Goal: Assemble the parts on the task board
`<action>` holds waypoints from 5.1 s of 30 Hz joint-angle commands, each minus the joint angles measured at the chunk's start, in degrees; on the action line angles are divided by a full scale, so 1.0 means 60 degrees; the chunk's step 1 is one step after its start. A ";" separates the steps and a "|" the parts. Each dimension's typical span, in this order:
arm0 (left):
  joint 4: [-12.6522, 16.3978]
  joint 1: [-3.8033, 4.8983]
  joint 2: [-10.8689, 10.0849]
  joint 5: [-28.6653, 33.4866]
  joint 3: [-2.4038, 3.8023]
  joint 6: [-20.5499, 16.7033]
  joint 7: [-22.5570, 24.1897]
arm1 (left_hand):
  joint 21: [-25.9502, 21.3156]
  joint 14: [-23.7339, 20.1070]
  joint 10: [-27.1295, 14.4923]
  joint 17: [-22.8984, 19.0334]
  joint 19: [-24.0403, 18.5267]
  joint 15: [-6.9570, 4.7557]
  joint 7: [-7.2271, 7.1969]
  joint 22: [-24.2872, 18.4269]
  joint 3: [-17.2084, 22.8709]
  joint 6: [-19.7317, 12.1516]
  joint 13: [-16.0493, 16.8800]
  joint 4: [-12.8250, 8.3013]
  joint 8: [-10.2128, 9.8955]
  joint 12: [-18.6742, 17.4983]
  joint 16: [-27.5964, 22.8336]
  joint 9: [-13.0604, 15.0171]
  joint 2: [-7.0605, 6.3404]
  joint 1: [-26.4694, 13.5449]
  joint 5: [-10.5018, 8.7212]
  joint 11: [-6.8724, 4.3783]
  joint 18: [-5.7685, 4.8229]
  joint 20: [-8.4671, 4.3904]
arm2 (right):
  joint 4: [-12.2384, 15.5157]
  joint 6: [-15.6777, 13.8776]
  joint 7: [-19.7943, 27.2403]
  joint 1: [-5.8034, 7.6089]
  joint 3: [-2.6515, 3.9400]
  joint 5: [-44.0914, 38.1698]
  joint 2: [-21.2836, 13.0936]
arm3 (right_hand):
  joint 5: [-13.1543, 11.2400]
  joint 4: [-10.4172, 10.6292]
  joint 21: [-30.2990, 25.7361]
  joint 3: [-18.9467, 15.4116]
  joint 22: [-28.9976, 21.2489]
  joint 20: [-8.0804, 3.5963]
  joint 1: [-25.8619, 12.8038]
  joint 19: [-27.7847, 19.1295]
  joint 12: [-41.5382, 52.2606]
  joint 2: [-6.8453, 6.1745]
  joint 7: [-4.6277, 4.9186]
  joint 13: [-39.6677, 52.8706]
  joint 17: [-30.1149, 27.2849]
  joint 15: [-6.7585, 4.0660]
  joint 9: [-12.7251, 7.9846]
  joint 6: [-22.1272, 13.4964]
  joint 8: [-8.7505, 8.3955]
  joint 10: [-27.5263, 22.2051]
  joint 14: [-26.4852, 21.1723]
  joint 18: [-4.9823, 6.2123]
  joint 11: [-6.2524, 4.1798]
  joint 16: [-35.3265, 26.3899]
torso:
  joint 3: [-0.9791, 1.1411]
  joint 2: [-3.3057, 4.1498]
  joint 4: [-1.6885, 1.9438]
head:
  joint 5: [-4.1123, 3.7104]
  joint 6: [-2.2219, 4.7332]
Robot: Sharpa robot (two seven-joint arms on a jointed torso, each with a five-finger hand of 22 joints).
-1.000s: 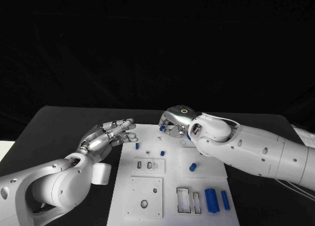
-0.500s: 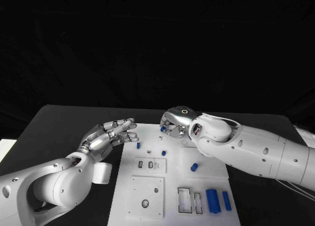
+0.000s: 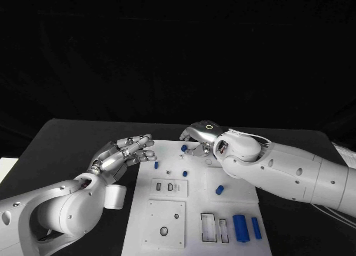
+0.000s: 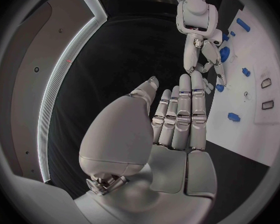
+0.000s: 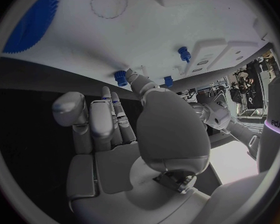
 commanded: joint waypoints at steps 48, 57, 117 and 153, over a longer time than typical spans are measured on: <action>-0.0082 0.0028 -0.0117 0.0077 0.0006 0.0230 -0.0056 | -0.0038 -0.0097 -0.0043 0.0040 -0.0093 0.0017 0.0062 -0.0014 0.0045 -0.0059 -0.0006 -0.0090 -0.0029 -0.0058 -0.0111 -0.0013 -0.0001 -0.0049 -0.0053 0.0058 0.0064 0.0012 | 0.1919 0.0892 -0.1276 -0.0370 0.0309 0.1671 -0.3020 | 0.1311 0.2498 0.2144 -0.3603 0.3507 -0.0350 0.1137 0.1294 1.1361 0.0006 -0.0137 1.1834 0.4398 -0.0348 0.0097 0.0321 0.0348 0.3877 0.0782 -0.0506 -0.0524 0.2793 | 0.0042 0.0033 -0.0115 | -0.0223 0.0047; -0.0100 0.0028 -0.0113 0.0077 0.0005 0.0230 -0.0079 | -0.0038 -0.0097 -0.0043 0.0040 -0.0093 0.0017 0.0062 -0.0014 0.0045 -0.0059 -0.0006 -0.0090 -0.0029 -0.0058 -0.0111 -0.0013 -0.0001 -0.0049 -0.0053 0.0058 0.0064 0.0012 | 0.1922 0.0705 -0.1234 -0.0384 0.0310 0.1656 -0.2998 | 0.1243 0.2428 0.2239 -0.3418 0.3678 -0.0372 0.1216 0.1354 1.1835 0.0327 -0.0175 1.2323 0.4568 -0.0374 0.0110 0.0510 0.0445 0.4064 0.0815 -0.0537 -0.0558 0.2883 | 0.0042 0.0039 -0.0101 | -0.0220 0.0035; -0.0101 0.0027 -0.0083 0.0081 0.0005 0.0256 -0.0224 | -0.0012 -0.0115 -0.0105 0.0087 -0.0138 0.0022 0.0077 -0.0005 0.0117 -0.0116 -0.0008 -0.0203 -0.0034 -0.0059 -0.0178 -0.0015 0.0005 0.0028 -0.0048 0.0072 0.0076 0.0022 | 0.1957 0.1125 -0.1107 -0.0376 0.0313 0.1808 -0.2984 | 0.0276 0.1466 0.2507 -0.0844 0.4222 -0.0673 0.1511 0.1523 1.2325 0.1296 -0.0629 1.2984 0.4958 -0.0717 0.0248 0.1977 0.0728 0.4399 0.0890 -0.0636 -0.0946 0.3076 | 0.0035 0.0032 -0.0088 | -0.0284 -0.0065; -0.0106 0.0026 -0.0036 0.0082 0.0003 0.0228 -0.0262 | 0.0029 -0.0113 -0.0160 0.0125 -0.0162 0.0024 0.0098 0.0015 0.0197 -0.0159 -0.0011 -0.0303 -0.0034 -0.0060 -0.0225 -0.0016 0.0016 0.0092 -0.0044 0.0086 0.0081 0.0022 | 0.2573 0.0534 -0.0933 -0.0218 0.0339 0.1889 -0.3178 | 0.0375 0.1370 0.2537 -0.0580 0.4289 -0.0709 0.1318 0.1545 1.2311 0.1390 -0.0687 1.3002 0.5004 -0.0755 0.0290 0.2078 0.0756 0.4427 0.0900 -0.0649 -0.0999 0.3098 | 0.0037 0.0049 -0.0082 | -0.0325 -0.0015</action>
